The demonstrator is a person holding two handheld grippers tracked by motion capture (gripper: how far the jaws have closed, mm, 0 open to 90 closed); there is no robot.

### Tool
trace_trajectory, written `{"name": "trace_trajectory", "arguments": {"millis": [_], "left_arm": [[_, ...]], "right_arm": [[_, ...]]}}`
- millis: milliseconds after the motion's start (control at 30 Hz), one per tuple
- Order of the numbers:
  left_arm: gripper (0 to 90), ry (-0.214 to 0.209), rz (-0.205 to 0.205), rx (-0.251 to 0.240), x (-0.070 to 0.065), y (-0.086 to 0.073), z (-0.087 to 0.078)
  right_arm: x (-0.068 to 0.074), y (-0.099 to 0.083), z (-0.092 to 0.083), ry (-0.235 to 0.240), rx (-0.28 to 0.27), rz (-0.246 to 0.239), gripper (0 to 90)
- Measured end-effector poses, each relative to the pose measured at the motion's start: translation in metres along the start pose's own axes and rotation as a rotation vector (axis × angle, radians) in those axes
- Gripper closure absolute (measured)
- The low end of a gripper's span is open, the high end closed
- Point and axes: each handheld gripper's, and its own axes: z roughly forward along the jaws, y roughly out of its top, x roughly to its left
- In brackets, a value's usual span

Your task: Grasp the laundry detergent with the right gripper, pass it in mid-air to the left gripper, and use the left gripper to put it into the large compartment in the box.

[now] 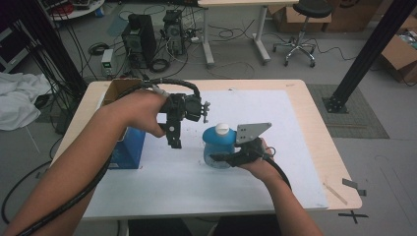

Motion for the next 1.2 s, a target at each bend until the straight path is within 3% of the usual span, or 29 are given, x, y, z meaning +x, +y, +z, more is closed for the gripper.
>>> {"name": "trace_trajectory", "arguments": {"millis": [500,933,1200], "left_arm": [[0.1,-0.014,0.022,-0.014,-0.015,0.009,0.004],[0.1,-0.019,0.010,-0.022,-0.021,0.008,0.010],[0.1,-0.015,0.005,-0.017,-0.024,0.006,0.017]], "right_arm": [[0.005,0.010,0.045,0.098,-0.005,-0.020,45.8],[0.007,0.022,0.078,0.139,-0.014,-0.034,45.8],[0.010,0.030,0.085,0.147,-0.010,-0.022,45.8]]}}
